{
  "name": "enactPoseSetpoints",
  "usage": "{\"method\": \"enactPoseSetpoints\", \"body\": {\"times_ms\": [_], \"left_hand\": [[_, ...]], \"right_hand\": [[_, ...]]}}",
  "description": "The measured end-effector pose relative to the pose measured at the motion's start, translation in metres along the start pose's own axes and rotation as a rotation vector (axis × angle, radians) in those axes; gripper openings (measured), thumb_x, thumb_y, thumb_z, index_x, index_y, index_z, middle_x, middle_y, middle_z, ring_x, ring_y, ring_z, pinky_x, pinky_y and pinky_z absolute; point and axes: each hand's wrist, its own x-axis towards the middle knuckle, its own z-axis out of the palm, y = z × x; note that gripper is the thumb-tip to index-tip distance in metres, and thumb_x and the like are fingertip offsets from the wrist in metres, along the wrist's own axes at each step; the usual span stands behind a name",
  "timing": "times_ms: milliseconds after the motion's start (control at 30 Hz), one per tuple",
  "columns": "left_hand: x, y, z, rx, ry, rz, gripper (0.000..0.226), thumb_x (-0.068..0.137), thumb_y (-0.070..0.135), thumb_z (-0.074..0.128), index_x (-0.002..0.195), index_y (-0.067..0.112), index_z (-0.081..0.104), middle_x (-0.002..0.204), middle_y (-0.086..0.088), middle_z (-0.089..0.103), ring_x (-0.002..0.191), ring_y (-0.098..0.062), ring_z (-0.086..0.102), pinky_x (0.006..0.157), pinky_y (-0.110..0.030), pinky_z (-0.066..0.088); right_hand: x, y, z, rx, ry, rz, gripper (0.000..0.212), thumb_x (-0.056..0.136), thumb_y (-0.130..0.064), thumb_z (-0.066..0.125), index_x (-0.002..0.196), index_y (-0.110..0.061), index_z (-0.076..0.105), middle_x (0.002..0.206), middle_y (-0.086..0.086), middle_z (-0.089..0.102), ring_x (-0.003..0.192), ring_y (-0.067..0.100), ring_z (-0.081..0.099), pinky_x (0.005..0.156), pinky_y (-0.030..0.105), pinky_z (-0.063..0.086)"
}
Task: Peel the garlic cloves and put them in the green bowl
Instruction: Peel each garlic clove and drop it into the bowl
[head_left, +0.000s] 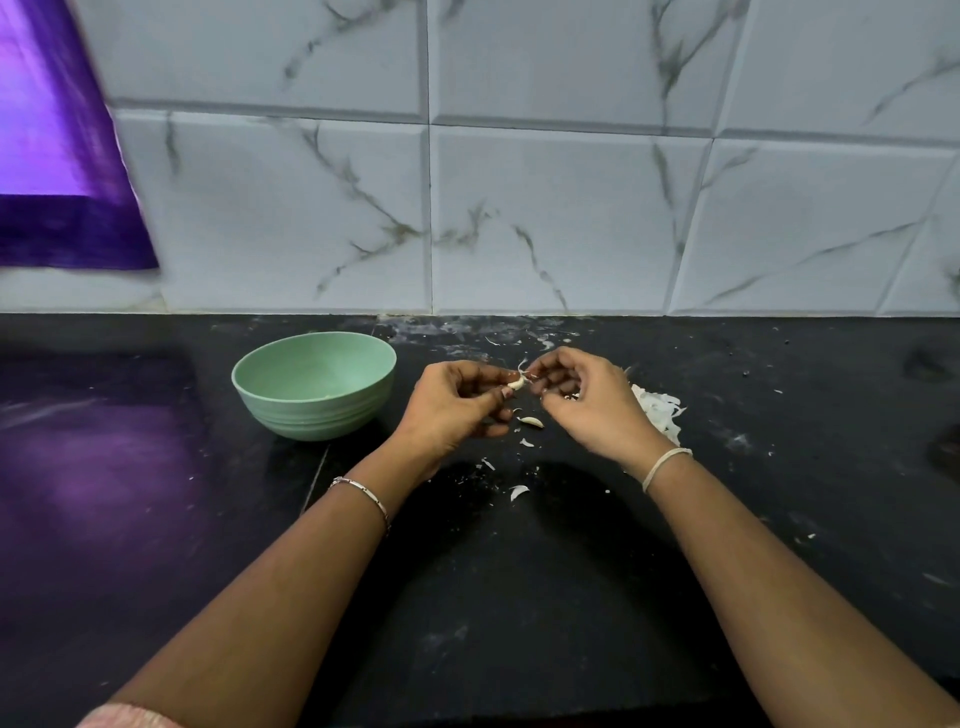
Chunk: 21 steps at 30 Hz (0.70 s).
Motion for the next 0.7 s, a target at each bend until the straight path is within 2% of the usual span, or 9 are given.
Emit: {"method": "enactPoseSetpoints", "body": {"times_ms": [100, 133, 400, 600, 700], "left_hand": [[-0.0004, -0.0004, 0.0006, 0.008, 0.03, 0.011, 0.013, 0.089, 0.004, 0.067, 0.101, 0.003, 0.071, 0.083, -0.009, 0.071, 0.073, -0.018, 0.067, 0.057, -0.023, 0.056], [-0.0002, -0.0006, 0.0009, 0.018, 0.044, 0.02, 0.011, 0.088, 0.005, 0.068, 0.099, 0.003, 0.071, 0.082, -0.01, 0.071, 0.072, -0.018, 0.067, 0.056, -0.024, 0.056], [0.0013, -0.0016, 0.0013, 0.087, 0.103, 0.058, 0.008, 0.088, 0.007, 0.07, 0.094, 0.002, 0.069, 0.079, -0.007, 0.064, 0.061, -0.012, 0.065, 0.059, -0.032, 0.059], [0.0009, 0.0, 0.0023, 0.238, 0.136, 0.105, 0.007, 0.086, 0.009, 0.071, 0.093, 0.006, 0.071, 0.075, -0.005, 0.066, 0.056, -0.008, 0.065, 0.052, -0.026, 0.057], [0.0008, 0.0003, 0.001, 0.361, 0.132, 0.16, 0.004, 0.086, 0.014, 0.073, 0.088, 0.017, 0.071, 0.078, -0.004, 0.069, 0.064, -0.018, 0.069, 0.055, -0.034, 0.06]], "right_hand": [[-0.0001, 0.0002, 0.0025, 0.126, -0.008, 0.074, 0.014, 0.083, -0.005, 0.067, 0.091, -0.016, 0.07, 0.087, 0.006, 0.071, 0.075, 0.011, 0.063, 0.073, 0.029, 0.055], [0.0, 0.0006, 0.0034, 0.172, -0.004, 0.099, 0.011, 0.083, -0.007, 0.071, 0.091, -0.015, 0.07, 0.087, 0.005, 0.071, 0.074, 0.011, 0.063, 0.073, 0.031, 0.056], [-0.0012, -0.0031, 0.0094, 0.5, 0.055, 0.229, 0.016, 0.078, 0.001, 0.077, 0.085, -0.01, 0.067, 0.077, 0.007, 0.069, 0.068, 0.011, 0.064, 0.071, 0.027, 0.055], [-0.0019, -0.0028, 0.0101, 0.474, 0.084, 0.19, 0.016, 0.075, 0.003, 0.078, 0.082, -0.008, 0.069, 0.074, 0.004, 0.069, 0.063, 0.004, 0.063, 0.066, 0.02, 0.055], [-0.0016, -0.0023, 0.0089, 0.493, 0.089, 0.187, 0.015, 0.074, 0.003, 0.079, 0.083, -0.004, 0.069, 0.075, 0.006, 0.07, 0.063, 0.003, 0.064, 0.063, 0.018, 0.054]]}}
